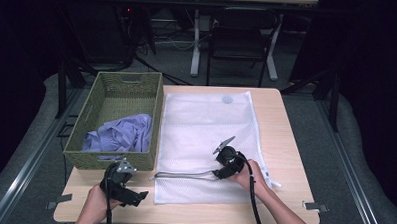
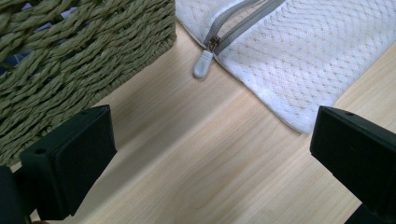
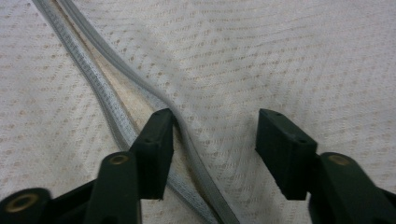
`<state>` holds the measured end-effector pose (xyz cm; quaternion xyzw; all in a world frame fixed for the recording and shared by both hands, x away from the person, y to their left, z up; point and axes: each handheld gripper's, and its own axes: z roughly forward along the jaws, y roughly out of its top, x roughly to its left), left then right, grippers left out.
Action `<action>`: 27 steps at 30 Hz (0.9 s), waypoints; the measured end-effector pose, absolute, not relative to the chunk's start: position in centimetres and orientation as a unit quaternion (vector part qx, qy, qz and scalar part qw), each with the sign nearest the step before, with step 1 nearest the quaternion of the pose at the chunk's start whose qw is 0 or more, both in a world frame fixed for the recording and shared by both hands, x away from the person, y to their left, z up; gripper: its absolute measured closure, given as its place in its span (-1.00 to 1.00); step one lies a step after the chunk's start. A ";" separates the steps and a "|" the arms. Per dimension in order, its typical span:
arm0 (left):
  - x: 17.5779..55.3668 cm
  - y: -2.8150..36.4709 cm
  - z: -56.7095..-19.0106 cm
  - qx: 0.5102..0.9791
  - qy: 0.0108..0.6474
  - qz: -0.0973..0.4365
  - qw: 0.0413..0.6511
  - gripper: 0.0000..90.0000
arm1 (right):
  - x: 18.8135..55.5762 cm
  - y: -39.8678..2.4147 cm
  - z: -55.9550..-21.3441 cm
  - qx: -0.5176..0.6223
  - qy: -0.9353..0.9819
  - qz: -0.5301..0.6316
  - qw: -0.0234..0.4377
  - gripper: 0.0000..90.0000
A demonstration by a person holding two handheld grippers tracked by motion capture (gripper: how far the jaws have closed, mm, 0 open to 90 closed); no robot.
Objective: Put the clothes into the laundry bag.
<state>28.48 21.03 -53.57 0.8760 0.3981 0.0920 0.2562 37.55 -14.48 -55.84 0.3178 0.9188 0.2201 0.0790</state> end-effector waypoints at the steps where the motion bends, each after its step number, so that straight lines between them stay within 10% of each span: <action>1: 28.5 21.0 -53.6 0.877 0.396 0.092 0.255 -1.00 | 37.6 -14.6 -55.8 0.316 0.919 0.221 0.079 0.12; 27: 28.5 21.0 -53.7 0.880 0.393 0.090 0.252 -1.00 | 37.4 -14.9 -55.6 0.339 0.906 0.233 0.095 0.94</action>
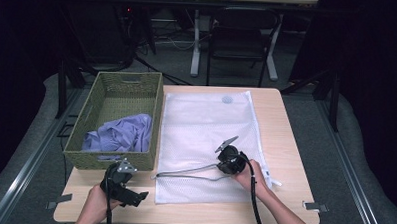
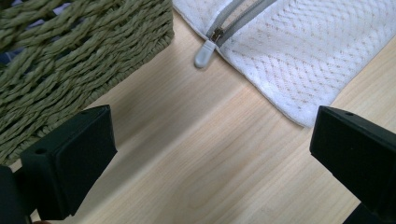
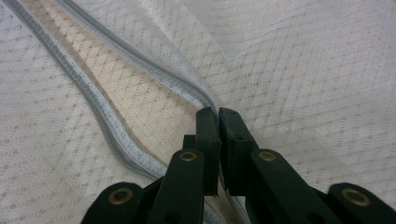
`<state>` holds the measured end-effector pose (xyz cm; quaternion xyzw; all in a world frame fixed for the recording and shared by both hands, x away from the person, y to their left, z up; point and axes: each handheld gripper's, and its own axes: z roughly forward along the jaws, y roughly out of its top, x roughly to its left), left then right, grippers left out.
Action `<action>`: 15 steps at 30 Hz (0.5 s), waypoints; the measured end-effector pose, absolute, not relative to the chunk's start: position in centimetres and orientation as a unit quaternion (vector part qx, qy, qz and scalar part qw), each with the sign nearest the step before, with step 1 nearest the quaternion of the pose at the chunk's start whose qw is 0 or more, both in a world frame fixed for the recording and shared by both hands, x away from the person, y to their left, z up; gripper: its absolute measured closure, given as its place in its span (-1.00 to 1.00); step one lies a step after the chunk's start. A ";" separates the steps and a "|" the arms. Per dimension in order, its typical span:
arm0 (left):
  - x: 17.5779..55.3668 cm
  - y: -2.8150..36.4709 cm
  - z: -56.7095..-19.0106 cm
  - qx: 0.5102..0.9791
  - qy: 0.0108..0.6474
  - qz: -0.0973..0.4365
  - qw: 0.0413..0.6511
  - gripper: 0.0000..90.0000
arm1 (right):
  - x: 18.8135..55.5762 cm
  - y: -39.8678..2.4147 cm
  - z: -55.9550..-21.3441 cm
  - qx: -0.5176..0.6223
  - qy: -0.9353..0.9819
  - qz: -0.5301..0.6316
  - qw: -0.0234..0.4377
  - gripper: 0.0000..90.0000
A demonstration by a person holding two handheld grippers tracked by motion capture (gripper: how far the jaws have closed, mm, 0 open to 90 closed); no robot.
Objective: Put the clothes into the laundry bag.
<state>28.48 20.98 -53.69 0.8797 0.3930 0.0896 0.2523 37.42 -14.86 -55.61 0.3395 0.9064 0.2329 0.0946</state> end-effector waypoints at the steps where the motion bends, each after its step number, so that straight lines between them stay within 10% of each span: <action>1: 28.5 20.9 -53.7 0.881 0.391 0.090 0.251 -1.00 | 37.4 -14.9 -55.6 0.338 0.907 0.234 0.096 0.95; 15: 28.4 21.3 -53.4 0.875 0.394 0.087 0.266 -1.00 | 37.2 -15.4 -53.6 0.347 0.892 0.268 0.109 0.95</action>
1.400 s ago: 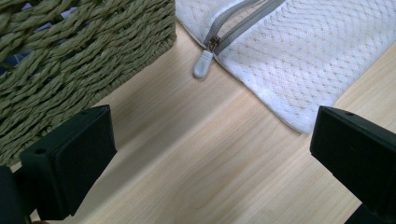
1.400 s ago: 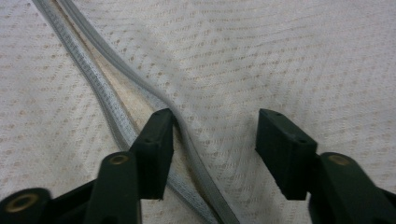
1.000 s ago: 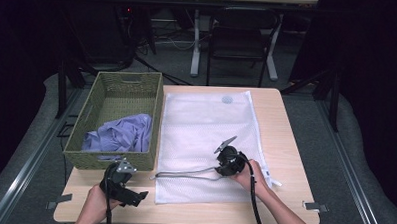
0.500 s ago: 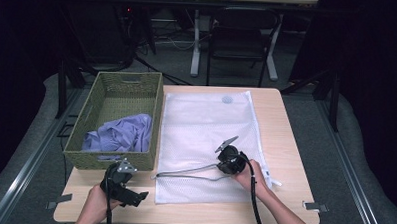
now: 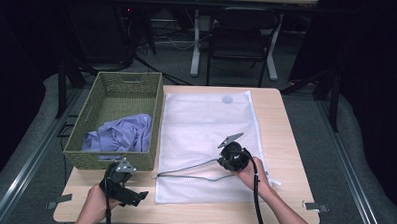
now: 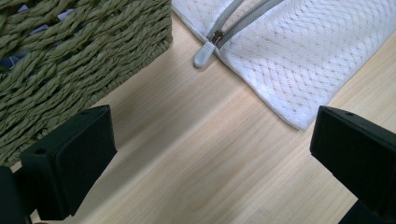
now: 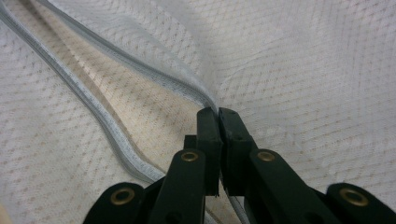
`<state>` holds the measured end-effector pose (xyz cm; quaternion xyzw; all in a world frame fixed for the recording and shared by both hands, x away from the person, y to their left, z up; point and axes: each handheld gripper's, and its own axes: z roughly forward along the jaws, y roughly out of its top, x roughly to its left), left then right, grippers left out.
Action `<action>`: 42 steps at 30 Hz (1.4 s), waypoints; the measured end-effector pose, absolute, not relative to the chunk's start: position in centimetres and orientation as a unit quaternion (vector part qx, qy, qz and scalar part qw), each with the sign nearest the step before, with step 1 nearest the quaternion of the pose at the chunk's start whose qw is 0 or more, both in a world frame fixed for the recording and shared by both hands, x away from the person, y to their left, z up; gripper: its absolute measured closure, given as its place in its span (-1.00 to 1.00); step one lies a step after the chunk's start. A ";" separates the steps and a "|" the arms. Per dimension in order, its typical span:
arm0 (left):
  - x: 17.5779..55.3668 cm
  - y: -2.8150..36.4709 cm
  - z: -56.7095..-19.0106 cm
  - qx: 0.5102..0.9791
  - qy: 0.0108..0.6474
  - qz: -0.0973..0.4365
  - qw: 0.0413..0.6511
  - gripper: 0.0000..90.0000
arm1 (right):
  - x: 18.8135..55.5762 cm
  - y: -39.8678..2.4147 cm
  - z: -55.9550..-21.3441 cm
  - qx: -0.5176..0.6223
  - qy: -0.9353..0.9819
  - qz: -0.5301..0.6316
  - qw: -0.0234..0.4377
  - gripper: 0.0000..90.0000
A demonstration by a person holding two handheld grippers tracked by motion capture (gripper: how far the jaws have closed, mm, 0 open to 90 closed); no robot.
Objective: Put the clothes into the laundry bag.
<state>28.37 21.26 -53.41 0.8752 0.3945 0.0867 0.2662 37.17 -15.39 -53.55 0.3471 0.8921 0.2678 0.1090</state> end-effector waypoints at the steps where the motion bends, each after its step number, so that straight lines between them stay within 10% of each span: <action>1: 28.3 21.3 -53.4 0.874 0.395 0.088 0.268 -1.00 | 37.2 -15.4 -53.5 0.339 0.894 0.271 0.113 0.96; 24: 28.1 22.1 -46.5 0.868 0.370 0.089 0.319 -0.99 | 36.9 -15.9 -51.8 0.336 0.883 0.302 0.123 0.96; 42: 35.2 24.1 -42.3 0.861 0.397 0.121 0.294 -0.99 | 37.0 -16.1 -51.6 0.338 0.880 0.307 0.130 0.96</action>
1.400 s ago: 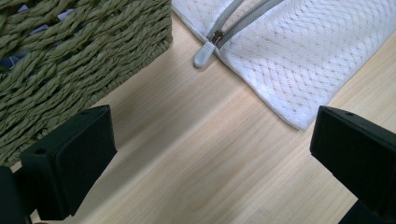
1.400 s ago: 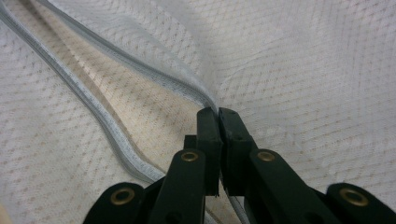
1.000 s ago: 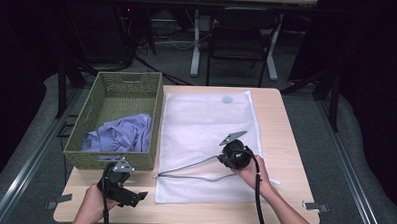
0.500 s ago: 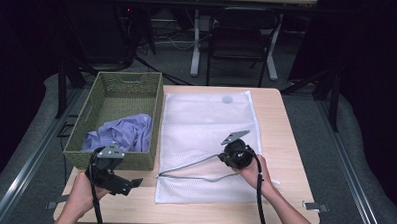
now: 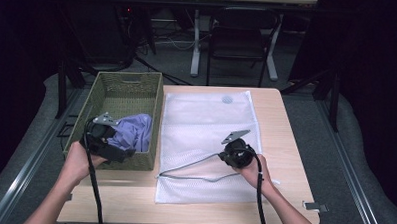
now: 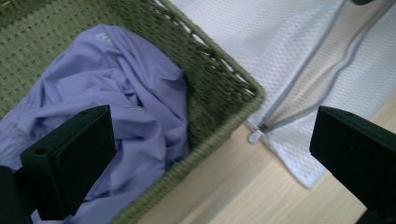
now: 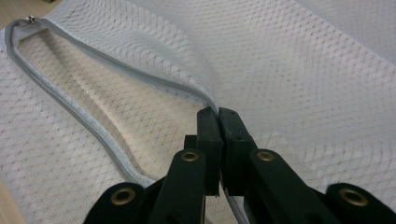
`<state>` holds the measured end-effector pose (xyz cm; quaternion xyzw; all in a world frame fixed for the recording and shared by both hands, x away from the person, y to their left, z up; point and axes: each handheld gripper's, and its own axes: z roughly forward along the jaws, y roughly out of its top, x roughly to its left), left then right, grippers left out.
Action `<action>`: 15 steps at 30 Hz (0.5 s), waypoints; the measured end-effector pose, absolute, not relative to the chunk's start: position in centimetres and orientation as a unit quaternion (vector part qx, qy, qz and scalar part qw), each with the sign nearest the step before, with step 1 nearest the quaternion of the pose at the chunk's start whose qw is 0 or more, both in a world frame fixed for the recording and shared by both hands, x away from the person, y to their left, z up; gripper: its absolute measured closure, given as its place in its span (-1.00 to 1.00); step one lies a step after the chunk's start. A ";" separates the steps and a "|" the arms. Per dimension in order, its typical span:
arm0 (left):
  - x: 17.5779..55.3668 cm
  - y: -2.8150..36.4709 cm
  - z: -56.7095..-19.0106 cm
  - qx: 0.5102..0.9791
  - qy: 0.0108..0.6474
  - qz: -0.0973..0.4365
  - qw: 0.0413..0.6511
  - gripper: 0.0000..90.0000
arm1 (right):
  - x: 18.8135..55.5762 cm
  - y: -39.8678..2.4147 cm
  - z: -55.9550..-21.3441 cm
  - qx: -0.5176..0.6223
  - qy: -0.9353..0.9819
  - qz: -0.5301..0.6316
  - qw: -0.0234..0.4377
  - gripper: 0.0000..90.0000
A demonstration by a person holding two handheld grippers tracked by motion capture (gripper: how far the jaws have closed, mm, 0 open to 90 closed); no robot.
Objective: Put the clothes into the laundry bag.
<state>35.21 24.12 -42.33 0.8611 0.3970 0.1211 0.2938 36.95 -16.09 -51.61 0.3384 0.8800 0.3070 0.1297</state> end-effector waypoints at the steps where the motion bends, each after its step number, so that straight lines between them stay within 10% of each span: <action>1: 35.7 24.1 -42.3 0.863 0.397 0.123 0.287 -0.99 | 37.0 -16.1 -51.6 0.338 0.880 0.307 0.129 0.96; 15: 41.6 23.9 -44.1 0.877 0.406 0.121 0.229 -1.00 | 37.1 -16.3 -51.8 0.336 0.881 0.308 0.129 0.96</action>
